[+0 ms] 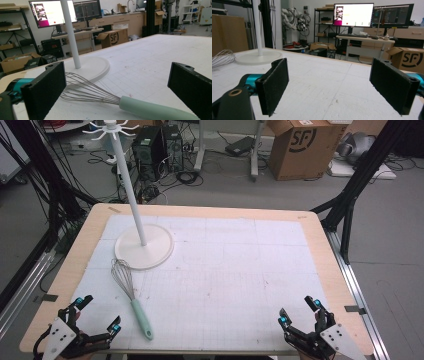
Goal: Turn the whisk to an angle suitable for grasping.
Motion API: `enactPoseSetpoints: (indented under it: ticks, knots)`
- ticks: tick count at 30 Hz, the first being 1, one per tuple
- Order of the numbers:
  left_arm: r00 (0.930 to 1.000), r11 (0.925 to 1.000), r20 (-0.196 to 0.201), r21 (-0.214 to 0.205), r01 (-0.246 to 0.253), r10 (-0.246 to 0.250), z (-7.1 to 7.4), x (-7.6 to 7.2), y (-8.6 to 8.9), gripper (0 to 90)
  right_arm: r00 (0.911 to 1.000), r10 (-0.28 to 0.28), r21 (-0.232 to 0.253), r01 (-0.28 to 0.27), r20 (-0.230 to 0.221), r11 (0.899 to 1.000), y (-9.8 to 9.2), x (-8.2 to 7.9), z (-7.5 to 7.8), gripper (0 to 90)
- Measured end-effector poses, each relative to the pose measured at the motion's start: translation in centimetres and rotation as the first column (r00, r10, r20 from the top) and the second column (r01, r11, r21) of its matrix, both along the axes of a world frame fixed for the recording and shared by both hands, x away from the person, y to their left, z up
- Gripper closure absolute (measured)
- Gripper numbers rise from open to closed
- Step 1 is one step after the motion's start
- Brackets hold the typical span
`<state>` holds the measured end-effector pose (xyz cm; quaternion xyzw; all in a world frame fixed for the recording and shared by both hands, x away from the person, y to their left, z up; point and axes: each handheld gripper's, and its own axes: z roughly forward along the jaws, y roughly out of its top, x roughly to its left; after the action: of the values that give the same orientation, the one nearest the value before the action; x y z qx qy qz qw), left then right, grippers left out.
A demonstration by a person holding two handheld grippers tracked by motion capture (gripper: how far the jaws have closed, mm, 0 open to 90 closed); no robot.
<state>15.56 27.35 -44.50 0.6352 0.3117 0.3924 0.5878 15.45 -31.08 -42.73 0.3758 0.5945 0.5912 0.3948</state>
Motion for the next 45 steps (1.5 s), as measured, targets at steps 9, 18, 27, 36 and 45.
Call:
enactPoseSetpoints:
  ticks: [9, 18, 27, 36, 45]
  knots:
    - [0.9991, 0.9992, -0.018, 0.011, 0.039, -0.039, 0.0, -0.1, 0.0, 15.8, 1.0, -0.003, -0.004, 0.003, 0.0, 1.0, 0.0, 0.0, 0.0, 15.3]
    - [0.9992, 0.9996, -0.026, -0.002, 0.029, -0.029, 0.2, -0.3, 0.0, 33.2, 1.0, -0.007, -0.008, 0.007, 0.0, 1.0, 0.1, 0.1, 0.0, 15.3]
    - [0.9909, 0.9938, -0.077, 0.001, 0.111, -0.111, 2.1, 1.2, -0.3, 49.1, 0.9989, -0.02, -0.002, 0.019, -0.042, 1.0, 0.1, 0.4, -0.6, 15.3]
    - [0.9739, 0.9823, -0.128, -0.023, 0.186, -0.187, 4.5, 3.7, 0.7, 59.3, 0.9982, -0.012, -0.057, 0.008, -0.059, 0.998, 0.7, 0.8, -0.8, 15.3]
    - [0.9312, 0.9586, -0.232, -0.02, 0.284, -0.281, 5.9, 5.8, 1.4, 70.5, 0.998, -0.012, -0.057, 0.009, -0.061, 0.998, 0.6, 0.8, -0.8, 15.4]
